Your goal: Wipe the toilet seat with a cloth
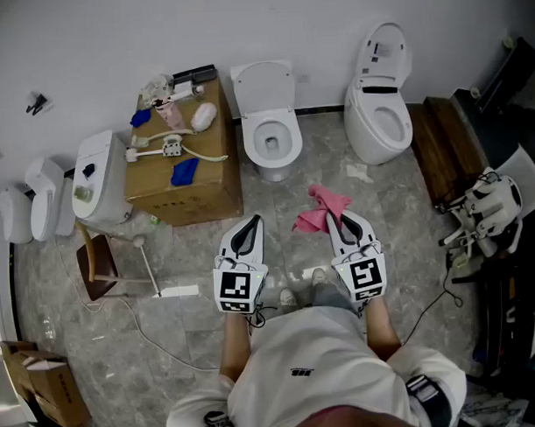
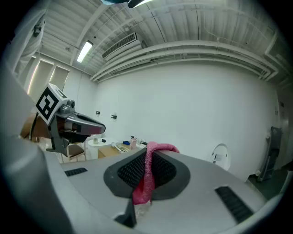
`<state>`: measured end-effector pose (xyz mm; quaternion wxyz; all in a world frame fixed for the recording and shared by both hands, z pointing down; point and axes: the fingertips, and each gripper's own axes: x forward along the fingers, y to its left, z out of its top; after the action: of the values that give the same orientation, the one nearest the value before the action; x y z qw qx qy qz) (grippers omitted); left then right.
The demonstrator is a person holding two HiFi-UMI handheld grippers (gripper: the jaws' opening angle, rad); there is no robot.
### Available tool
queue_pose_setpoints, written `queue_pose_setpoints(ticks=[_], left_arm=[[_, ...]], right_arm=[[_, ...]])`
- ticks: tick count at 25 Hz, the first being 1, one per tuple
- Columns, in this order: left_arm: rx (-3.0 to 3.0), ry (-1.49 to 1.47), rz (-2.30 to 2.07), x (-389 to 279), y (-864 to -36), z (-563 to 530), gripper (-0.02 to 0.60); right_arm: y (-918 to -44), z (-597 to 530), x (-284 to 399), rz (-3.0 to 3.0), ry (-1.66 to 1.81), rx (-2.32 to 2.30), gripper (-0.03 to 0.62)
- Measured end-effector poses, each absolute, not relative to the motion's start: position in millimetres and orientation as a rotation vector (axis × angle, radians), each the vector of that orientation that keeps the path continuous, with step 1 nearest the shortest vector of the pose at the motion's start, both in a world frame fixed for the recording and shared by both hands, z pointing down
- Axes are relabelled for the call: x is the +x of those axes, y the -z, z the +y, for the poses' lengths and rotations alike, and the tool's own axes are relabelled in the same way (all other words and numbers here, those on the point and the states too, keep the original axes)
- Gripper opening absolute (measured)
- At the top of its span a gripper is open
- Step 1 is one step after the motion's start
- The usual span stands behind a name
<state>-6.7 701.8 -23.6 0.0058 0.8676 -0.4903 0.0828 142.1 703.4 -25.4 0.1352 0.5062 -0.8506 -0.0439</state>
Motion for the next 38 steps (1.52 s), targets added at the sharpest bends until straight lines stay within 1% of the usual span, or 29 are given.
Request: queue_pose_setpoints(ticks=[9, 16, 21, 26, 38], left_arm=[[2.717, -0.208, -1.507, -9.8, 18.6, 704.8, 0.009], [2.718, -0.212, -1.502, -18.2, 10.8, 680.4, 0.009], [2.712, -0.22, -1.511, -11.5, 8.6, 665.3, 0.009], [2.697, -0.257, -1.541, -16.8, 9.9, 617.3, 0.009], [2.664, -0.297, -1.594, 7.9, 10.3, 506.7, 0.009]], right_arm=[[16.0, 703.4, 139.0, -2.479, 0.073, 1.531, 0.011], [9.4, 682.4, 124.9, -2.472, 0.081, 1.5, 0.012], [3.2, 665.6, 132.8, -2.484, 0.083, 1.505, 0.011], [2.9, 614.8, 131.1, -2.502, 0.064, 1.484, 0.011], [-5.6, 494.6, 151.9, -2.558, 0.02, 1.4, 0.011]])
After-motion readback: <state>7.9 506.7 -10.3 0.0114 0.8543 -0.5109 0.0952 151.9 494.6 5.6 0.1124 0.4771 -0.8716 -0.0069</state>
